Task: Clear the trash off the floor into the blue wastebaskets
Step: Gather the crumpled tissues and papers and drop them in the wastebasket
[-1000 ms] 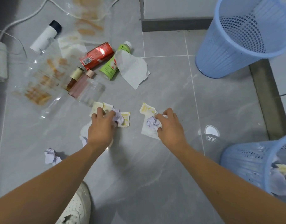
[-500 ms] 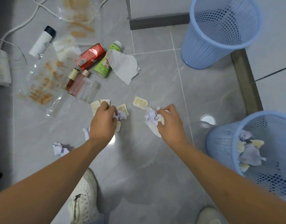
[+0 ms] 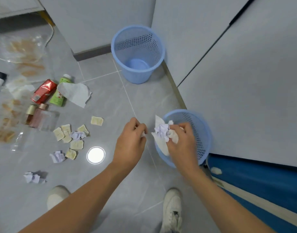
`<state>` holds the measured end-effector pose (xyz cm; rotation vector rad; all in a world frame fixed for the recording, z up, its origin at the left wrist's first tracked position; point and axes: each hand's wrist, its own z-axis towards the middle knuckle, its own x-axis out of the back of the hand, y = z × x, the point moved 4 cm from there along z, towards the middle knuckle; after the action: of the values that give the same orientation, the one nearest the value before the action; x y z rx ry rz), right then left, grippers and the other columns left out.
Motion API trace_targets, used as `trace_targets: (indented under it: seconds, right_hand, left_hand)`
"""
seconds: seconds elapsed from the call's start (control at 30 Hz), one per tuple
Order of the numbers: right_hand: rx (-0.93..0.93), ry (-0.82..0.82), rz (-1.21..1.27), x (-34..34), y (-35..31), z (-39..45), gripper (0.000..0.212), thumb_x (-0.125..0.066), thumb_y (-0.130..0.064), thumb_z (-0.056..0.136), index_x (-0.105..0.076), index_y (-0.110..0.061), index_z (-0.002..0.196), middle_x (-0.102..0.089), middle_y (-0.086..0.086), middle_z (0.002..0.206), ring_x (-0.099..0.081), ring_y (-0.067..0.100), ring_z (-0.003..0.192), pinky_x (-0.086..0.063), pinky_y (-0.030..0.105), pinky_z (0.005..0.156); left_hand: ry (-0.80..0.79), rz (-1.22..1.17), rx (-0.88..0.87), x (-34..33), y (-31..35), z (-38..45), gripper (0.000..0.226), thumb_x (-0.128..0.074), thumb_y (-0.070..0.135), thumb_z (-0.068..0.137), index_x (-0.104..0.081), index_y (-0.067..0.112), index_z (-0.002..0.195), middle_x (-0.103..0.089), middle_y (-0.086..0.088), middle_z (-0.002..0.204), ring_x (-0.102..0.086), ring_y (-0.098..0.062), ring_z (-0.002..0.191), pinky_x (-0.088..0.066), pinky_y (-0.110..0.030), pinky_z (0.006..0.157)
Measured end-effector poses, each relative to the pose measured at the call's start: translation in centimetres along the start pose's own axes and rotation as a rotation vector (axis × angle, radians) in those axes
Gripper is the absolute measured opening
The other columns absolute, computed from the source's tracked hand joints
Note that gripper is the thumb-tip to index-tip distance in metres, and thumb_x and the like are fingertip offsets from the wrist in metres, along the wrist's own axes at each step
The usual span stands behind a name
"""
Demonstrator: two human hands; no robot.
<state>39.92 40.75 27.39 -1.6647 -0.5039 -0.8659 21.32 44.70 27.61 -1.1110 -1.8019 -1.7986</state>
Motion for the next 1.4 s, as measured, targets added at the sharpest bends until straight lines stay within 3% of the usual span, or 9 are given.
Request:
trace_targets:
  seconds: [0.13,0.3,0.37,0.5,0.6,0.77,1.03,1.23,1.4]
  right_hand:
    - [-0.161,0.044,-0.063,4.7,6.4,-0.5,0.028,-0.075,-0.015,0.086,-0.070,-0.017,0.114,-0.048,-0.003,0.112,-0.060,0.023,0.093,-0.049,0.034,0.079]
    - [-0.264,-0.148,-0.086,3.9,11.1,0.4,0.064,-0.081,-0.022,0.079,-0.056,-0.029,0.137,-0.041,-0.005,0.121,-0.051,0.019,0.107,-0.044,0.030,0.086]
    - [-0.228,-0.211,-0.154,3.6,11.2,0.3,0.068,-0.078,-0.021,0.079,-0.052,-0.031,0.141,-0.045,-0.002,0.126,-0.045,0.021,0.113,-0.043,0.033,0.089]
    - [-0.119,-0.091,-0.109,2.5,7.5,-0.7,0.043,-0.071,-0.007,0.081,-0.064,-0.023,0.120,-0.055,0.000,0.120,-0.052,0.028,0.115,-0.045,0.036,0.085]
    - [0.006,-0.137,-0.025,-1.5,2.6,-1.1,0.035,-0.069,-0.003,0.081,-0.065,-0.022,0.110,-0.058,-0.001,0.112,-0.057,0.026,0.105,-0.051,0.043,0.086]
    - [0.191,-0.379,-0.032,-13.6,-4.8,-0.7,0.034,-0.065,-0.007,0.080,-0.065,-0.022,0.111,-0.054,-0.005,0.108,-0.060,0.020,0.099,-0.051,0.037,0.083]
    - [0.210,-0.558,-0.229,-34.8,-7.7,1.9,0.047,-0.070,-0.026,0.087,-0.057,-0.029,0.132,-0.039,0.000,0.137,-0.037,0.028,0.129,-0.049,0.041,0.096]
    - [0.153,-0.580,-0.321,-43.6,-7.6,5.1,0.091,-0.081,-0.045,0.075,-0.033,-0.039,0.152,-0.021,0.005,0.157,-0.021,0.034,0.143,-0.043,0.051,0.104]
    - [0.402,-0.610,-0.416,-46.8,-9.7,3.8,0.091,-0.079,-0.050,0.067,-0.037,-0.045,0.148,-0.030,0.000,0.151,-0.027,0.031,0.137,-0.047,0.050,0.097]
  left_hand:
    - [-0.099,-0.028,-0.053,-5.9,5.8,0.7,0.018,-0.061,0.005,0.083,-0.062,0.013,0.099,-0.049,-0.001,0.102,-0.053,-0.022,0.083,-0.051,-0.043,0.061]
    - [-0.347,0.086,-0.026,-12.9,6.4,3.0,0.059,-0.068,0.024,0.086,-0.049,0.028,0.142,-0.049,-0.004,0.137,-0.060,-0.033,0.110,-0.054,-0.045,0.080]
    - [-0.325,0.137,-0.067,-12.7,6.2,3.0,0.058,-0.066,0.026,0.088,-0.048,0.027,0.143,-0.053,-0.004,0.136,-0.064,-0.035,0.105,-0.055,-0.046,0.078]
    - [-0.163,0.073,-0.078,-8.1,4.1,0.3,0.030,-0.056,0.028,0.091,-0.058,0.023,0.121,-0.061,0.001,0.112,-0.065,-0.029,0.084,-0.055,-0.042,0.063]
    - [-0.098,0.067,0.027,-4.5,-1.0,-2.2,0.019,-0.054,0.031,0.094,-0.057,0.027,0.112,-0.062,0.006,0.100,-0.064,-0.022,0.076,-0.055,-0.039,0.062]
    - [-0.014,0.106,0.301,0.8,-13.6,-4.4,0.017,-0.055,0.035,0.094,-0.059,0.030,0.109,-0.064,0.009,0.094,-0.063,-0.016,0.084,-0.054,-0.035,0.066]
    - [0.033,0.261,0.562,3.7,-36.3,-5.7,0.041,-0.062,0.028,0.089,-0.058,0.024,0.130,-0.054,-0.007,0.125,-0.049,-0.031,0.113,-0.049,-0.041,0.077]
    - [-0.077,0.314,0.454,3.5,-45.4,-5.4,0.081,-0.073,0.050,0.082,-0.034,0.039,0.153,-0.024,0.000,0.161,-0.023,-0.032,0.144,-0.048,-0.053,0.097]
    - [-0.283,0.359,0.376,1.3,-47.2,-5.6,0.114,-0.076,0.069,0.065,-0.014,0.047,0.158,-0.002,0.006,0.169,0.001,-0.029,0.155,-0.032,-0.053,0.115]
